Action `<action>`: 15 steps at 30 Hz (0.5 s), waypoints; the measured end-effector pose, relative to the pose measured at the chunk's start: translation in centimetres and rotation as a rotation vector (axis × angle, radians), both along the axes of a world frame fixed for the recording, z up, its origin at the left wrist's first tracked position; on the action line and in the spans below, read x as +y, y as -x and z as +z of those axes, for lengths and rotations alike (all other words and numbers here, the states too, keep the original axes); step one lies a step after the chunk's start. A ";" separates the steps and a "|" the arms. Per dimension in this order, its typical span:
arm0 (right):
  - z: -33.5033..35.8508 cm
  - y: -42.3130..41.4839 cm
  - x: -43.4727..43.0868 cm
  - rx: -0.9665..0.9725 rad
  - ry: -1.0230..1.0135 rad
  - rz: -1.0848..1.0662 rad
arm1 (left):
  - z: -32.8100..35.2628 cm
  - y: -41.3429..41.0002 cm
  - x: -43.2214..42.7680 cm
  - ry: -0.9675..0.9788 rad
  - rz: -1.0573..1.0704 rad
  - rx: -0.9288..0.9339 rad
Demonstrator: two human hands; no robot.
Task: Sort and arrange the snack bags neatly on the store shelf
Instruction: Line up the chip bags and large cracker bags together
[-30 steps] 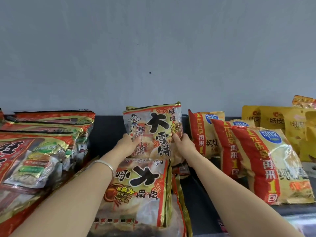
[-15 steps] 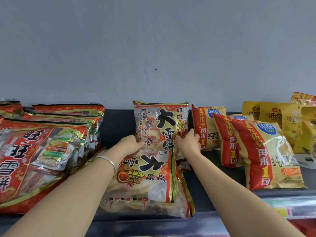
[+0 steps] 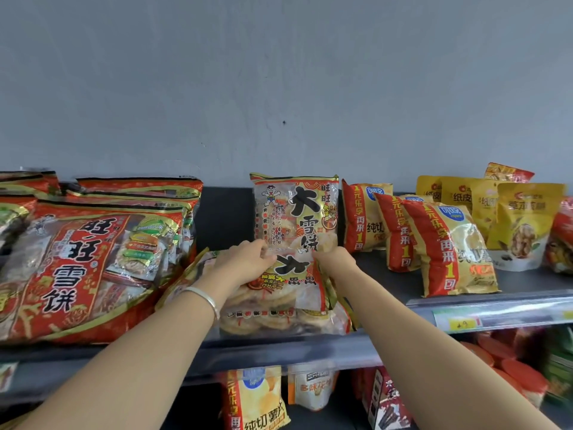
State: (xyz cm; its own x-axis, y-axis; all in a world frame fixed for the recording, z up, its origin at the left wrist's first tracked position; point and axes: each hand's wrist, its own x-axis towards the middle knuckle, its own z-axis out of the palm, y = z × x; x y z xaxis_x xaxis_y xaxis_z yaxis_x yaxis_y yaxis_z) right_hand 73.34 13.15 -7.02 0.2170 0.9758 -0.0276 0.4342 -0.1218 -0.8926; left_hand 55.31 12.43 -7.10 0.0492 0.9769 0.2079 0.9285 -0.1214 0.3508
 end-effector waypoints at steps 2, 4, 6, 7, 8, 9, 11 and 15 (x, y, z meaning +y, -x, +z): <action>0.4 0.2 -1.3 0.231 0.120 0.047 | -0.2 0.1 -0.9 -0.027 -0.009 0.006; 0.8 0.5 -2.7 0.362 0.223 0.144 | -0.4 0.2 -1.8 -0.067 0.004 0.024; 1.2 1.3 -3.3 0.326 0.239 0.214 | -0.6 0.2 -2.5 -0.115 0.015 0.012; 1.4 1.8 -3.2 0.273 0.189 0.213 | -0.6 0.3 -2.8 -0.145 0.013 -0.003; 1.7 2.2 -2.9 0.218 0.110 0.199 | -0.6 0.5 -3.0 -0.179 0.011 -0.021; 1.9 2.5 -2.7 0.185 0.030 0.197 | -0.4 0.7 -3.1 -0.230 0.012 -0.026; 2.5 2.8 -2.6 0.192 -0.089 0.236 | 0.0 1.3 -2.8 -0.350 0.021 -0.002; 4.4 1.6 -3.4 0.222 -0.276 0.310 | 2.0 2.1 -2.6 -0.517 0.000 -0.013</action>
